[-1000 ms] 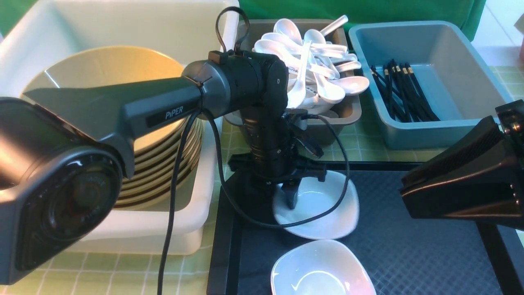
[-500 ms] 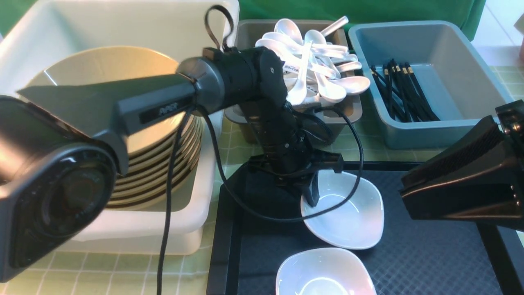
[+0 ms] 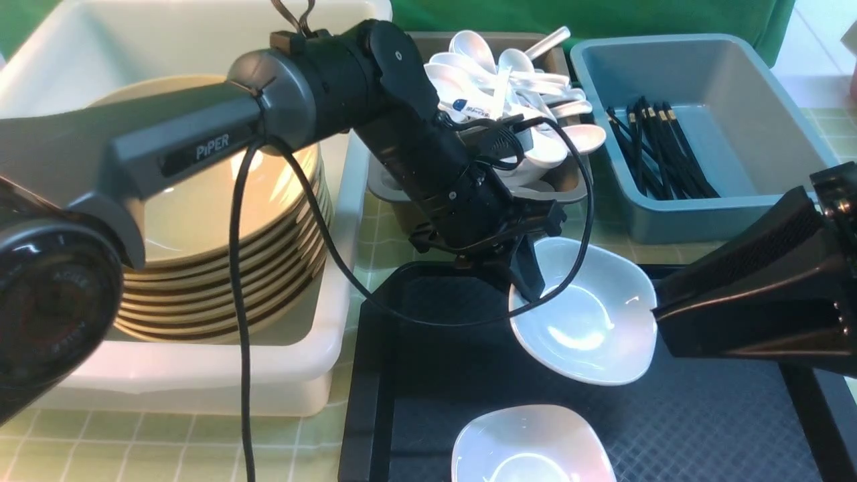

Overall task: On green table put chopsticks spoon bowls plates into blue grey white boxes.
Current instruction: 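Place the white bowl into the white bin with the other dishes with the left gripper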

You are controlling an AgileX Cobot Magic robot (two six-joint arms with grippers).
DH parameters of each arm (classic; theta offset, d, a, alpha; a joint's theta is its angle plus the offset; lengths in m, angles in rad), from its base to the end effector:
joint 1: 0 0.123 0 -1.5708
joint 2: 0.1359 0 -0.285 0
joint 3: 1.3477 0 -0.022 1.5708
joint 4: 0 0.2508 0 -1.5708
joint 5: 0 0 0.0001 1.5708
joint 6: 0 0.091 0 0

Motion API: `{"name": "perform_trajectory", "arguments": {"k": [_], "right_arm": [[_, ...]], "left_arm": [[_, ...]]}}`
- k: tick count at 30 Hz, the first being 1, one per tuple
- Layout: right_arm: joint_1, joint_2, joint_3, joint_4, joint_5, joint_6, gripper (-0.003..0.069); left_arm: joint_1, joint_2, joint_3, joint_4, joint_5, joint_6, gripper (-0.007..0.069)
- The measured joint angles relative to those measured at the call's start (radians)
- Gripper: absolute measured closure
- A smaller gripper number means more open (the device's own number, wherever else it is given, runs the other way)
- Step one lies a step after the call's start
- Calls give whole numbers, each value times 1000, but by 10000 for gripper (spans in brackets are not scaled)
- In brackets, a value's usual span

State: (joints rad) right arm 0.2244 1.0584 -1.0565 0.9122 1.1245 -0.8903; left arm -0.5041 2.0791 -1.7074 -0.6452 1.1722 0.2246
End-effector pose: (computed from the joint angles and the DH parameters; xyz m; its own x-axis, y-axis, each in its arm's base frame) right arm 0.1674 0.1048 0.3846 -0.4284 -0.3654 -0.8264 -0.8501 0.4731 0.2315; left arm 0.3548 -0.2534 0.2274 -0.8862 0.4322 -0.1665 0.4467 0.7025 -0.5540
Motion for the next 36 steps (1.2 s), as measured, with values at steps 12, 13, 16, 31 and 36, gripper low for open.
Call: {"name": "perform_trajectory", "arguments": {"k": [12, 13, 16, 31, 36], "right_arm": [[0, 0, 0, 62, -105, -79, 454], [0, 0, 0, 70, -116, -89, 454], [0, 0, -3, 74, -163, -111, 454], [423, 252, -361, -379, -282, 171, 453], [520, 341, -409, -430, -290, 207, 449]], "left_arm": [[93, -117, 0, -73, 43, 80, 610], [113, -135, 0, -85, 45, 87, 610], [186, -205, 1, -113, 46, 102, 610], [698, -613, 387, -202, 58, 181, 610], [1008, -727, 510, -257, 52, 224, 610]]}}
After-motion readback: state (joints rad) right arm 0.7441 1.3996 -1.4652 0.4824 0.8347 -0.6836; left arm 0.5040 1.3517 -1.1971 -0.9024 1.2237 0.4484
